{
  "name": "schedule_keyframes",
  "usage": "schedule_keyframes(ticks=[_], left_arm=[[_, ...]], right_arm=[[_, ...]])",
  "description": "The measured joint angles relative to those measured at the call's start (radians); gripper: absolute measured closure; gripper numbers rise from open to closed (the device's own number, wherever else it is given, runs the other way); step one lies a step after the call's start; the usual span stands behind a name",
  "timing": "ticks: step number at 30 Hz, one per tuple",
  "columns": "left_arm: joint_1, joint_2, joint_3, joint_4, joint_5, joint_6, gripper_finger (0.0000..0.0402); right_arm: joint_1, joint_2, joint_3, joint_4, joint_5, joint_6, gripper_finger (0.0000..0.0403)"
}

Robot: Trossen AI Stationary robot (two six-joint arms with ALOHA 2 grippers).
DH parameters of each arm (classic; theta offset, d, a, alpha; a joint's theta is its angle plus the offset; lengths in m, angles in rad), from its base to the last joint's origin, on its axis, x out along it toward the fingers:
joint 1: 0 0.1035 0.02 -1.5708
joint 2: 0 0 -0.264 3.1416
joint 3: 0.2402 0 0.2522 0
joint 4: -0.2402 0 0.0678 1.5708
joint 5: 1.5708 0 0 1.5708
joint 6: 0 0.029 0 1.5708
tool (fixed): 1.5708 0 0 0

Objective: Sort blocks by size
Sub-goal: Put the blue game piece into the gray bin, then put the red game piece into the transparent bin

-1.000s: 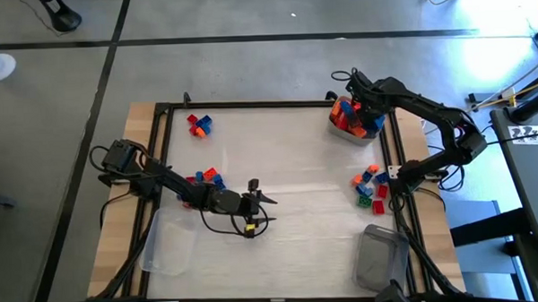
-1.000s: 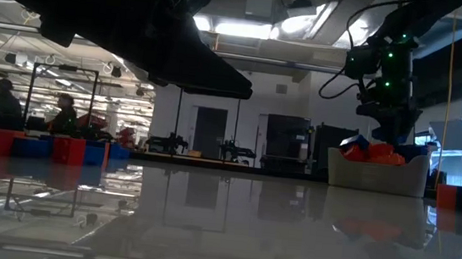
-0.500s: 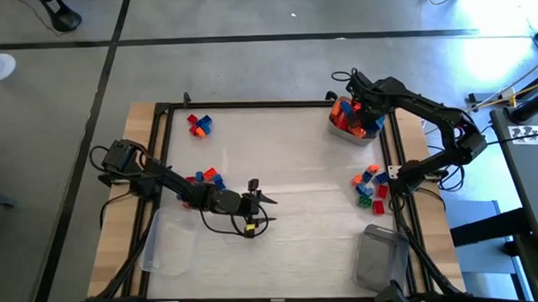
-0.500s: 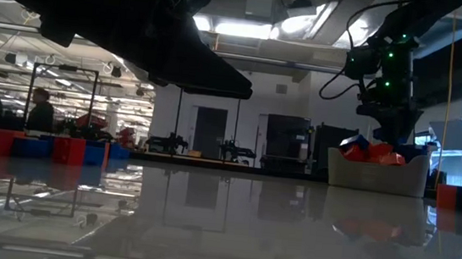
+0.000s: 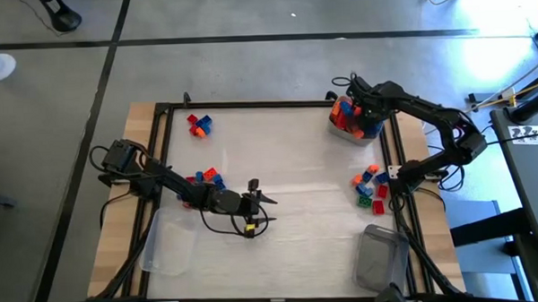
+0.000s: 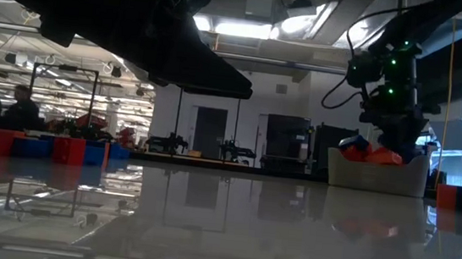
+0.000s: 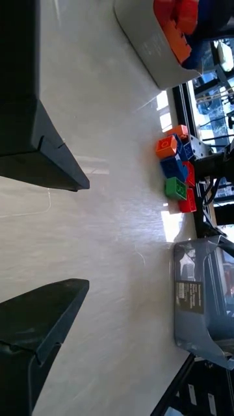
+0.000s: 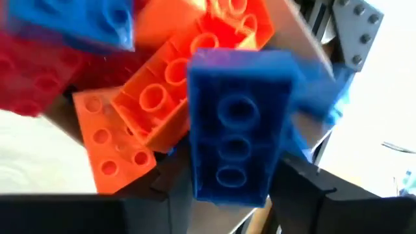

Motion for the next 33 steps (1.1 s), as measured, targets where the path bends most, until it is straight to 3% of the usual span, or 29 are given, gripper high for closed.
schedule_keyframes(ticks=[11, 33], left_arm=[[0.000, 0.000, 0.000, 0.001, 0.000, 0.000, 0.0178], [0.000, 0.000, 0.000, 0.006, 0.000, 0.011, 0.0178]], right_arm=[[0.000, 0.000, -0.012, 0.017, 0.003, -0.003, 0.0167], [0.001, -0.061, 0.119, -0.096, -0.004, -0.064, 0.0166]])
